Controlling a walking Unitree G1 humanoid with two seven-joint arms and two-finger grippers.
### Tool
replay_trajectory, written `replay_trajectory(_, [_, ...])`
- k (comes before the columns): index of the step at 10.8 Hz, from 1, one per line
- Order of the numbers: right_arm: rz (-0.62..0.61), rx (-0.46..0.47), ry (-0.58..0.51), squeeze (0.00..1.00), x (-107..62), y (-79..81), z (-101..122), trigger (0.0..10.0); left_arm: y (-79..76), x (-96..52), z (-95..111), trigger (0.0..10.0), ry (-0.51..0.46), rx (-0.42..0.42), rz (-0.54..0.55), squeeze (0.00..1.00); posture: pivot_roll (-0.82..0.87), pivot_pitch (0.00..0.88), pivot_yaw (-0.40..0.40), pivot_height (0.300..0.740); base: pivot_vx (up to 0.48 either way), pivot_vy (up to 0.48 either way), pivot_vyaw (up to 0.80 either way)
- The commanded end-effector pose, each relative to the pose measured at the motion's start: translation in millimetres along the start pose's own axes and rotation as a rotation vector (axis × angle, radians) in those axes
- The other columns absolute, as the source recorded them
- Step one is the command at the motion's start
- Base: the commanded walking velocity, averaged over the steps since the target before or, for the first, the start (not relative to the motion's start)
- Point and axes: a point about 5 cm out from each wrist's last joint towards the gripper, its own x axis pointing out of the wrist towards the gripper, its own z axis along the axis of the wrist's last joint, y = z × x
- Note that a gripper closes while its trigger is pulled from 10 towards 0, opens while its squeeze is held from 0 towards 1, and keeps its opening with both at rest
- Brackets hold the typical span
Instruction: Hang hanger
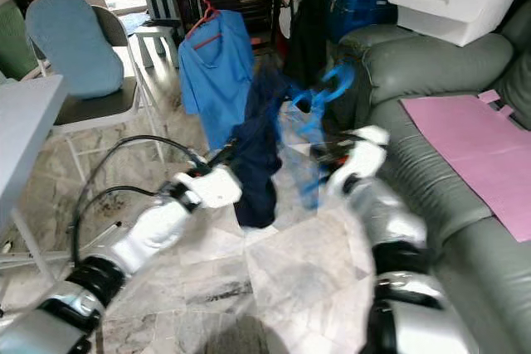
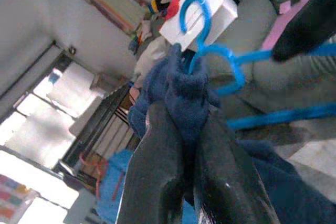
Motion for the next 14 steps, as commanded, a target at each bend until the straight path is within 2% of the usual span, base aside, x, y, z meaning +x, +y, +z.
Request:
replay_trajectory(1, [-0.002, 0.014, -0.001, 0.0, 2.0, 5.7, 0.4, 10.0, 3.9, 6.0, 12.1, 10.0, -0.078, 0.048, 0.011, 0.0, -0.1, 0.0, 0.062, 0.74, 0.0, 0.0, 0.0])
replay_trajectory(2, [0.021, 0.112, 0.008, 0.0, 5.5, 11.8, -2.0, 10.0, -0.2, 8.4, 20.4, 10.0, -0.13, 0.053, -0.025, 0.0, -0.1, 0.0, 0.062, 0.74, 0.0, 0.0, 0.0])
replay_trajectory(4, [0.079, 0.208, -0.038, 0.0, 12.0, 27.5, 5.1, 10.0, -16.4, 4.5, 25.7, 10.0, -0.156, -0.043, -0.125, 0.0, -0.1, 0.0, 0.069, 0.74, 0.0, 0.0, 0.0])
replay_trajectory(5, [0.098, 0.26, -0.047, 0.0, 13.4, 30.7, 7.1, 10.0, -19.4, 1.3, 26.0, 10.0, -0.163, -0.059, -0.135, 0.0, -0.1, 0.0, 0.069, 0.74, 0.0, 0.0, 0.0])
replay_trajectory(7, [0.096, 0.416, -0.131, 0.0, 16.6, 33.8, 16.9, 10.0, -28.9, -6.7, 21.0, 10.0, -0.128, -0.112, -0.186, 0.0, -0.1, 0.0, 0.063, 0.74, 0.0, 0.0, 0.0])
replay_trajectory(8, [0.132, 0.467, -0.201, 0.0, 16.7, 39.8, 28.3, 10.0, -37.7, -15.2, 10.5, 10.0, -0.058, -0.142, -0.22, 0.0, -0.1, 0.0, 0.06, 0.74, 0.0, 0.0, 0.0])
replay_trajectory(9, [0.196, 0.451, -0.203, 0.0, 15.6, 48.0, 30.8, 10.0, -40.7, -19.8, 3.1, 10.0, -0.009, -0.146, -0.221, 0.0, -0.1, 0.0, 0.059, 0.74, 0.0, 0.0, 0.0])
replay_trajectory(10, [0.326, 0.35, -0.171, 0.0, 9.4, 62.2, 27.7, 10.0, -43.0, -24.9, -7.4, 10.0, 0.066, -0.14, -0.222, 0.0, -0.1, 0.0, 0.058, 0.74, 0.0, 0.0, 0.0])
replay_trajectory(11, [0.39, 0.255, -0.16, 0.0, 4.0, 68.0, 25.1, 10.0, -43.2, -26.6, -11.4, 10.0, 0.092, -0.136, -0.225, 0.0, -0.1, 0.0, 0.058, 0.74, 0.0, 0.0, 0.0])
replay_trajectory(12, [0.426, 0.04, -0.145, 0.0, -4.2, 68.9, 16.7, 10.0, -42.6, -29.7, -18.4, 10.0, 0.133, -0.124, -0.23, 0.0, -0.1, 0.0, 0.061, 0.74, 0.0, 0.0, 0.0])
replay_trajectory(13, [0.398, 0.04, -0.172, 0.0, -5.2, 63.6, 19.6, 10.0, -43.4, -30.5, -20.0, 10.0, 0.144, -0.126, -0.237, 0.0, -0.11, 0.0, 0.063, 0.74, 0.0, 0.0, 0.0])
replay_trajectory(14, [0.393, 0.085, -0.231, 0.0, -9.1, 60.9, 31.2, 10.0, -53.6, -32.3, -18.7, 10.0, 0.153, -0.151, -0.281, 0.0, -0.11, 0.0, 0.067, 0.74, 0.0, 0.0, 0.0])
